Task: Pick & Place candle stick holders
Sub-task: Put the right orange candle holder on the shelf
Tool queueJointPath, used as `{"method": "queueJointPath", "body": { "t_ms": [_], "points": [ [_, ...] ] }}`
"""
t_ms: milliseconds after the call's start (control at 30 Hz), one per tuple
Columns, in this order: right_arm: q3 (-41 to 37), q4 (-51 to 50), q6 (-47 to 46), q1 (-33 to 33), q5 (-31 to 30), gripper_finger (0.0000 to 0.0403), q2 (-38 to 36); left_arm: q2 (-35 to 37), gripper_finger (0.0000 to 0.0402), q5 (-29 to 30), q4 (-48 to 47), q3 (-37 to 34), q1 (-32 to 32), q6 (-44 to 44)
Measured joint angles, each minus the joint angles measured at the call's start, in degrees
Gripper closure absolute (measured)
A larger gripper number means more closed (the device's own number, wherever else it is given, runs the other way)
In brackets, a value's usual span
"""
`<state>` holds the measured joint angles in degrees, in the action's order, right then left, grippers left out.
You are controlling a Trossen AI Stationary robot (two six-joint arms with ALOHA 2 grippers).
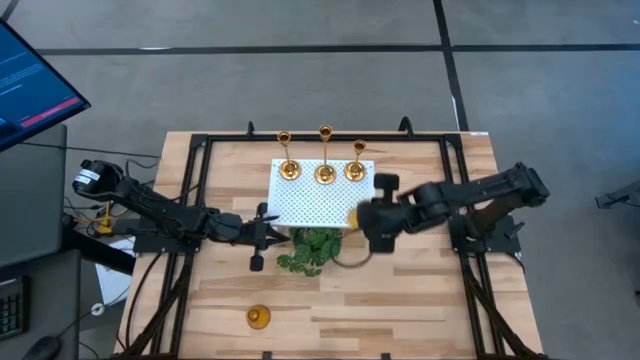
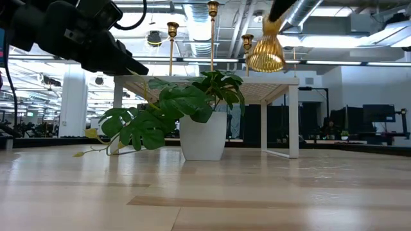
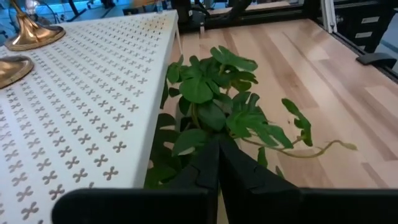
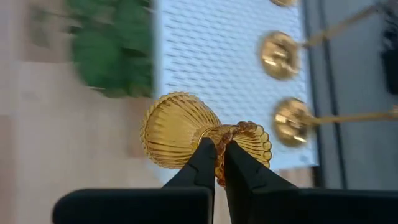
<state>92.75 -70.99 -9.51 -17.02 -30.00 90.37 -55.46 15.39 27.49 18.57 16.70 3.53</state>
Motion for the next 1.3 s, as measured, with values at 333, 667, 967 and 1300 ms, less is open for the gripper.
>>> {"method": "queueJointPath", "body": {
  "t_ms": [333,667,967,1300],
  "points": [
    [-0.2,-0.5,1.1,7.4,-1.3,0.0403,0.0,0.0,0.0394,0.0,0.0,0.0,0.0,0.0],
    [-2.1,-0.3,1.1,8.1,0.5,0.0403,0.0,0.0,0.0394,0.0,0.0,0.0,0.0,0.0],
    [-2.1,0.8,1.1,8.1,0.8,0.0403,1.4,0.0,0.0394,0.0,0.0,0.0,0.0,0.0],
    [-1.7,-0.6,2.7,8.1,-1.6,0.0403,4.9,0.0,0.0394,-0.4,0.0,0.0,0.0,-2.5]
  ]
}}
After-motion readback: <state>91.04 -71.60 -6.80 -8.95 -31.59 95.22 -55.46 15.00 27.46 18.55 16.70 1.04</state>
